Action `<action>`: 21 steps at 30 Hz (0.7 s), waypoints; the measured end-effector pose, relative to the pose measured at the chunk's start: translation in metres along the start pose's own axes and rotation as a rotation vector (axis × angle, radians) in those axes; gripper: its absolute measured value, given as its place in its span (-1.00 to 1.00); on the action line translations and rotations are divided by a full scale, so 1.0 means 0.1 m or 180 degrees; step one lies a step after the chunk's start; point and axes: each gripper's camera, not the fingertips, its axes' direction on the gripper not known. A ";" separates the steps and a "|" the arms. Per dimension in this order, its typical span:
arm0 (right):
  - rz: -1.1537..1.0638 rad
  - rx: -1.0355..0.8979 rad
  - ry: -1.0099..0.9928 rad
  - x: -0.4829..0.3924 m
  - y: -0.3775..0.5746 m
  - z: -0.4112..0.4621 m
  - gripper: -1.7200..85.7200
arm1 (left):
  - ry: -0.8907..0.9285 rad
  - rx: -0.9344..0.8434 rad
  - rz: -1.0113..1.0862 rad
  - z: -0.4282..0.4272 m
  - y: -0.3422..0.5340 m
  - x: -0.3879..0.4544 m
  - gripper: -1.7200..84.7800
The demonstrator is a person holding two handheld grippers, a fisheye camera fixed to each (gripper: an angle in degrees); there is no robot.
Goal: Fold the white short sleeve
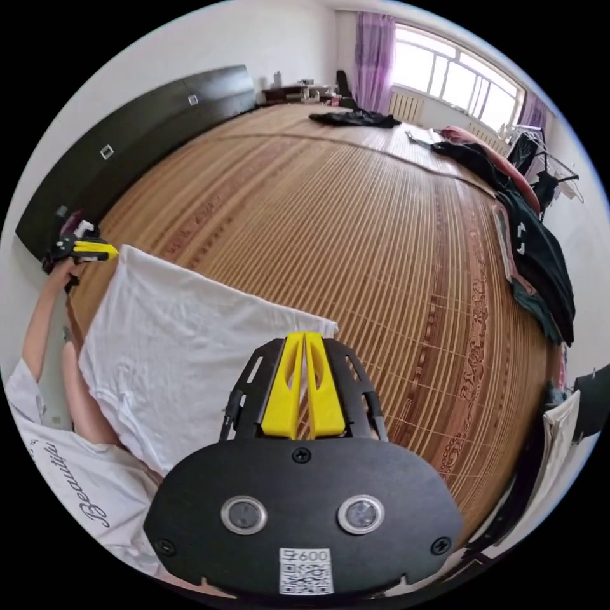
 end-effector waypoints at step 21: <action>0.0480 0.0193 0.0580 0.12 0.18 0.27 -0.98 | -0.0697 0.0386 -0.1028 0.36 0.17 -0.03 -0.95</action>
